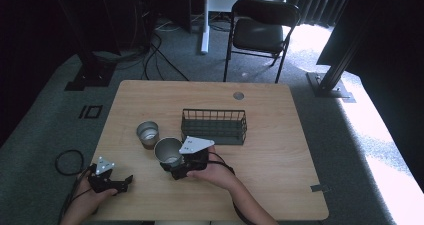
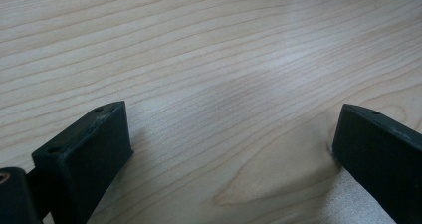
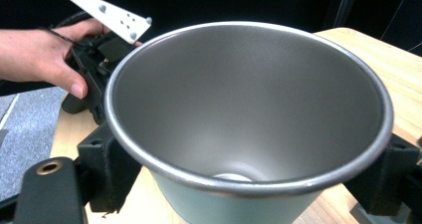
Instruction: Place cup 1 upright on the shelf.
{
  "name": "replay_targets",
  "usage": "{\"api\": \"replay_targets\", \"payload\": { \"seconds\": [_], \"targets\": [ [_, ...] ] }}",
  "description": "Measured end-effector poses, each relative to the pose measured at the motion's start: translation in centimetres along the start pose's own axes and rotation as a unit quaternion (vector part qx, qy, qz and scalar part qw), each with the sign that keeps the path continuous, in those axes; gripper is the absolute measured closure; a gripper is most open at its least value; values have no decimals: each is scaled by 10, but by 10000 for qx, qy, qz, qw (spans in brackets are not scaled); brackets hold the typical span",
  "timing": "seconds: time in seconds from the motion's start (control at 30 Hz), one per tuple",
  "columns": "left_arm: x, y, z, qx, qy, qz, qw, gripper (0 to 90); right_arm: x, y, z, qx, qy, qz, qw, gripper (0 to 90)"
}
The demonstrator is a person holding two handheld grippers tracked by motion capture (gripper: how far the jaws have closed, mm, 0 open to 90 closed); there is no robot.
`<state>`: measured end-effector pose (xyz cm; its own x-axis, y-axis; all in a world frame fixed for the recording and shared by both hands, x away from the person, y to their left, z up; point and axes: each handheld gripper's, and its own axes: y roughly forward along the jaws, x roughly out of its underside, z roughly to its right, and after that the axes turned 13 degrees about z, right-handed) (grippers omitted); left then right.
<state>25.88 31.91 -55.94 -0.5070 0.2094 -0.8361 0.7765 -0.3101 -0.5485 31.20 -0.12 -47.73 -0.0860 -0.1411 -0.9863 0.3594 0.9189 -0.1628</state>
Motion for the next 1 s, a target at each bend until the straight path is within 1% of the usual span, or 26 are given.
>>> {"api": "replay_targets", "payload": {
  "seconds": [0.03,0.13,0.2,0.23,0.4,0.43,0.57,0.6,0.87,1.0],
  "targets": [
    [0,0,0,0,1,-1,10000,26,-3,-2,1,42,15,20,10000,144],
    [0,0,0,-4,15,3,10000,26,-8,-5,4,81,160,0,9998,144],
    [0,0,0,-2,6,1,10000,26,-10,-6,5,124,164,10,9998,144],
    [0,0,0,1,5,-4,10000,26,-16,-9,9,211,138,90,9996,144],
    [0,0,0,-1,6,-2,10000,26,-27,-15,16,397,136,223,9989,144],
    [0,0,0,-1,7,-1,10000,26,-30,-16,18,463,138,248,9985,144],
    [0,0,0,0,4,-1,10000,26,-37,-21,24,589,170,285,9977,144],
    [0,0,0,0,6,-2,10000,26,-39,-22,26,627,132,287,9975,144],
    [0,0,0,-1,6,2,10000,26,-49,-35,41,947,140,410,9946,144],
    [0,0,0,0,5,0,10000,26,-54,-42,52,1194,162,492,9915,144]
  ]
}}
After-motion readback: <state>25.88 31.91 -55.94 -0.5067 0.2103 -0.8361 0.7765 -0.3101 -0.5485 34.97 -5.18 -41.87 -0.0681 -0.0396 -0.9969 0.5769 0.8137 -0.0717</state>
